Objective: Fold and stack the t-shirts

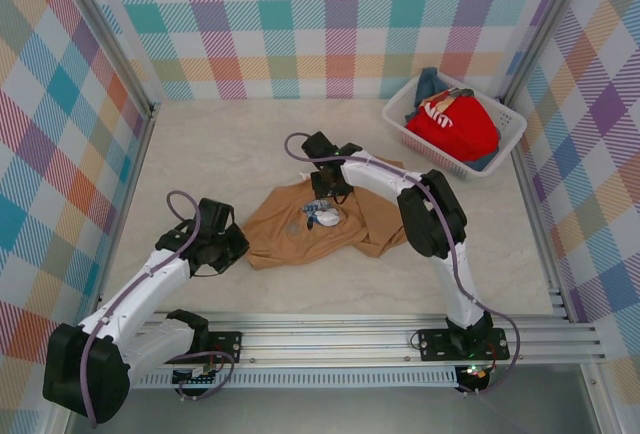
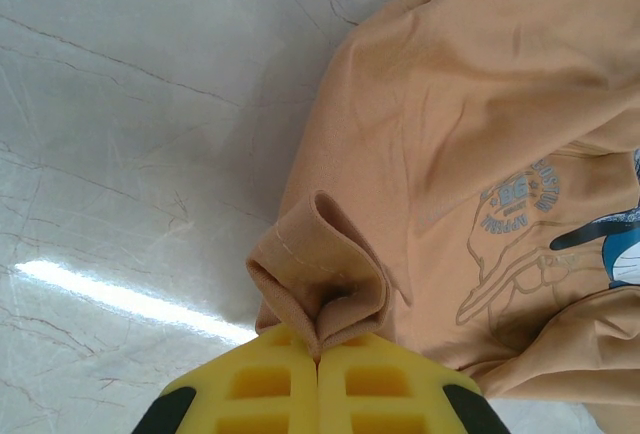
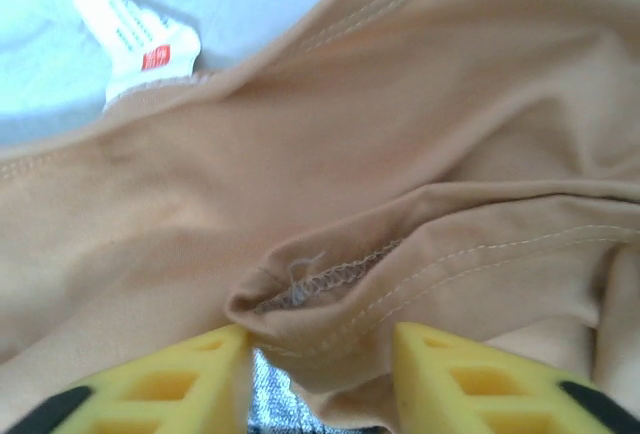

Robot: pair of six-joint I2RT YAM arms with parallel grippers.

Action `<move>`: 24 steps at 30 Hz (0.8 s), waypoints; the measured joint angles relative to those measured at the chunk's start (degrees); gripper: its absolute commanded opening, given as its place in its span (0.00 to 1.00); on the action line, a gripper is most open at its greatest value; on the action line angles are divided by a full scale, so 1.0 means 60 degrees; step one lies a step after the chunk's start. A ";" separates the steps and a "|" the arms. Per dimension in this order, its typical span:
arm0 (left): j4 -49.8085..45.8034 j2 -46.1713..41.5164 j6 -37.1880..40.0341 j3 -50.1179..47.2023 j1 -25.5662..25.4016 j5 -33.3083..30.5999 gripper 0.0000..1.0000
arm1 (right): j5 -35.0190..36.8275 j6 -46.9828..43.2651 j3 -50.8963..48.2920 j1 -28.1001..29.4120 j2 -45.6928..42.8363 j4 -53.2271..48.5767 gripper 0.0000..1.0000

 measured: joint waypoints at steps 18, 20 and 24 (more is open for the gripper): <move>-0.0386 0.0568 -0.0018 0.1246 0.0204 -0.0022 0.00 | 0.0248 0.0004 0.0080 -0.0459 -0.1599 -0.0342 0.00; -0.0510 0.1166 0.0015 0.2375 0.0612 0.0062 0.00 | -0.0186 -0.0040 0.0466 -0.0809 -0.2244 -0.0324 0.00; -0.0528 0.2386 0.0098 0.5096 0.1690 0.0000 0.00 | -0.1166 -0.0168 0.2251 -0.1486 -0.2626 0.0000 0.00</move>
